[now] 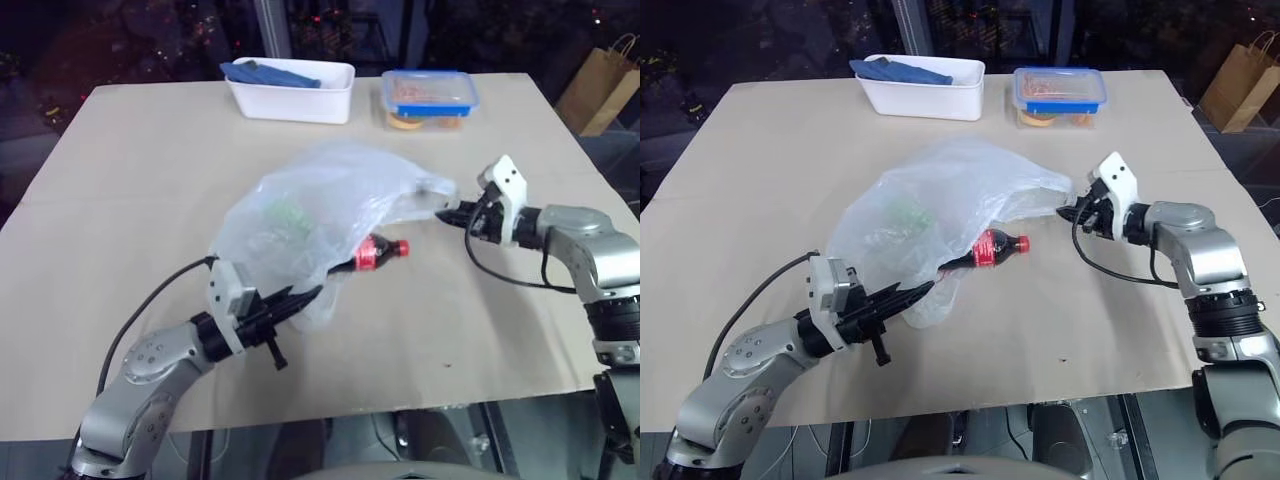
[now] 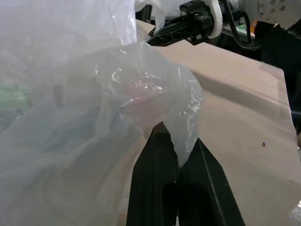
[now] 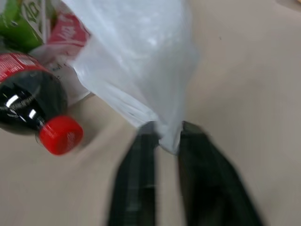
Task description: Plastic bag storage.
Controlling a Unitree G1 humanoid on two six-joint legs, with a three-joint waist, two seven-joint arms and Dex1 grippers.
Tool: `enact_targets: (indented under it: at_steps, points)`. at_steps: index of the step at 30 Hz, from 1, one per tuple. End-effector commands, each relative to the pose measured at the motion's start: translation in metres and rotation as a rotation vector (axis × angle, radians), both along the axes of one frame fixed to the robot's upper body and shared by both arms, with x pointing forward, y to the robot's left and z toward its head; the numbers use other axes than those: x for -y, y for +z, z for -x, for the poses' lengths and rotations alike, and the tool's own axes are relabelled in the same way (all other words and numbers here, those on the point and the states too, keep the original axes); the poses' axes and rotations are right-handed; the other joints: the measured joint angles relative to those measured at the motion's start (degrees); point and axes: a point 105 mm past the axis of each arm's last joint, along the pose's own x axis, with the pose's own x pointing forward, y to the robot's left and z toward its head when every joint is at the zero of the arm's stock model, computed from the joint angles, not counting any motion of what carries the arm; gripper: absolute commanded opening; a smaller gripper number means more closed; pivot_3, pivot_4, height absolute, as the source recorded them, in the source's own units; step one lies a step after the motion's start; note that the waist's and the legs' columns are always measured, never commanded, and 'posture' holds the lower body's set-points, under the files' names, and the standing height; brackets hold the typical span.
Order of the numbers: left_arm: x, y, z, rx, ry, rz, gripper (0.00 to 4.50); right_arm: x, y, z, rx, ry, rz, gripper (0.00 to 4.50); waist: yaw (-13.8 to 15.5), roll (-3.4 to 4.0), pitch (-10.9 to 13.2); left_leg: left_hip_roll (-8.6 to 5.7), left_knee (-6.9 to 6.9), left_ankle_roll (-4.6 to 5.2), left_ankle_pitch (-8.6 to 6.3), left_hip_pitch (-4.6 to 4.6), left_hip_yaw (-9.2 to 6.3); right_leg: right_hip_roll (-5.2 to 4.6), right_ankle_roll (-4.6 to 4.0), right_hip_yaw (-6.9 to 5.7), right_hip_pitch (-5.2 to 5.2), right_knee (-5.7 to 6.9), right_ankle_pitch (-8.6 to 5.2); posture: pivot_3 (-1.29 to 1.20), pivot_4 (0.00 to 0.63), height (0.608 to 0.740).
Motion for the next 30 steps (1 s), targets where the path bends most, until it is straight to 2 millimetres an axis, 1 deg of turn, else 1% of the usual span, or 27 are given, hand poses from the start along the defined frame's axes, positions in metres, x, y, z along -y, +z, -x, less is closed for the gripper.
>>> enact_targets:
  at_steps: [1,5,9,11,13,15,16,17,19,21,23,26,27,28,30]
  points:
    - [0.005,0.001,0.004,0.030,-0.045,-0.023,0.00,0.015,0.016,0.001,0.058,-0.041,-0.014,0.06,0.0,0.00,0.0,0.00,0.00,0.00,0.00,0.00,0.01,0.00,0.00,0.01,0.00,0.00,0.00,0.00,0.150,0.740]
    - [0.005,-0.001,0.004,0.028,-0.055,-0.030,0.00,0.014,0.026,0.003,0.063,-0.046,-0.087,0.06,0.0,0.00,0.0,0.00,0.00,0.00,0.00,0.00,0.01,0.00,0.00,0.01,0.00,0.00,0.00,0.00,0.150,0.740]
    - [0.006,-0.007,0.002,0.022,-0.081,-0.063,0.00,0.022,0.030,0.008,0.073,-0.037,-0.096,0.06,0.0,0.00,0.0,0.00,0.00,0.00,0.00,0.01,0.00,0.00,0.00,0.00,0.00,0.02,0.00,0.00,0.150,0.740]
    - [0.010,-0.009,0.000,0.009,-0.115,-0.073,0.00,0.031,0.026,0.015,0.031,-0.035,-0.078,0.06,0.3,0.00,0.0,-0.02,0.01,0.00,0.00,-0.01,0.00,-0.01,0.01,-0.01,0.01,0.01,0.00,0.00,0.150,0.740]
    - [0.012,-0.012,-0.001,-0.022,-0.170,-0.124,0.00,0.047,0.016,0.020,-0.028,-0.065,-0.022,0.06,0.8,0.00,0.0,-0.04,0.02,0.00,0.00,-0.02,0.00,-0.03,0.01,-0.02,0.01,0.00,0.00,0.00,0.150,0.740]
    - [0.010,-0.018,0.001,-0.023,-0.259,-0.238,0.00,0.065,0.003,0.026,-0.074,-0.089,0.089,0.06,1.3,0.01,0.0,-0.03,0.03,0.01,0.00,-0.02,0.00,-0.03,0.01,-0.02,0.02,0.02,0.00,0.00,0.150,0.740]
    - [0.009,-0.018,0.003,-0.028,-0.296,-0.266,0.00,0.073,-0.003,0.030,-0.101,-0.094,0.134,0.06,1.3,0.04,0.0,-0.03,0.03,0.01,0.00,-0.02,-0.02,-0.01,0.01,-0.05,0.01,0.02,0.00,0.00,0.150,0.740]
    - [0.009,-0.015,0.004,-0.039,-0.319,-0.257,0.00,0.078,-0.006,0.035,-0.127,-0.088,0.158,0.06,1.3,0.07,0.0,-0.03,0.03,0.01,0.00,-0.01,-0.01,-0.01,0.00,-0.05,0.01,0.01,-0.01,0.00,0.150,0.740]
    - [0.010,-0.003,0.004,-0.068,-0.344,-0.203,0.00,0.080,-0.003,0.045,-0.159,-0.056,0.158,0.06,1.2,0.08,0.0,-0.03,0.04,0.01,0.00,-0.03,0.02,-0.02,0.01,-0.03,0.01,-0.01,-0.01,0.00,0.150,0.740]
    - [0.008,0.016,0.002,-0.075,-0.361,-0.146,0.00,0.078,0.012,0.060,-0.183,0.006,0.112,0.06,1.2,0.08,0.0,-0.02,0.05,0.01,-0.01,-0.03,0.04,-0.04,0.02,-0.01,0.01,0.00,-0.01,0.00,0.150,0.740]
    - [0.007,0.041,-0.009,-0.041,-0.331,-0.062,0.00,0.077,0.033,0.068,-0.167,0.035,0.066,0.06,1.2,0.15,0.1,0.00,0.05,0.01,0.00,-0.02,0.01,-0.02,0.02,-0.03,0.00,0.05,-0.01,0.00,0.150,0.740]
    - [0.005,0.075,-0.030,0.013,-0.240,0.109,0.00,0.077,0.057,0.064,-0.105,0.016,-0.023,0.06,1.2,0.15,0.1,0.02,0.13,0.01,0.00,0.04,-0.04,0.01,0.03,-0.07,0.03,0.19,-0.01,0.00,0.150,0.740]
    - [0.003,0.087,-0.038,0.030,-0.202,0.168,0.00,0.079,0.062,0.060,-0.082,-0.012,-0.038,0.06,1.1,0.13,0.1,0.02,0.16,0.01,0.00,0.04,-0.02,0.01,0.03,-0.06,0.04,0.21,-0.01,0.00,0.150,0.740]
    - [0.002,0.094,-0.043,0.036,-0.178,0.205,0.00,0.081,0.065,0.057,-0.069,-0.034,-0.046,0.06,1.1,0.12,0.0,0.01,0.25,0.01,0.00,0.04,-0.03,0.01,0.04,-0.05,0.06,0.27,0.00,0.00,0.150,0.740]
    - [-0.001,0.096,-0.050,0.042,-0.145,0.212,0.00,0.084,0.058,0.052,-0.072,-0.064,-0.019,0.06,1.1,0.08,0.1,0.00,0.36,0.01,0.00,0.01,-0.05,0.01,0.04,-0.07,0.08,0.31,0.00,0.00,0.150,0.740]
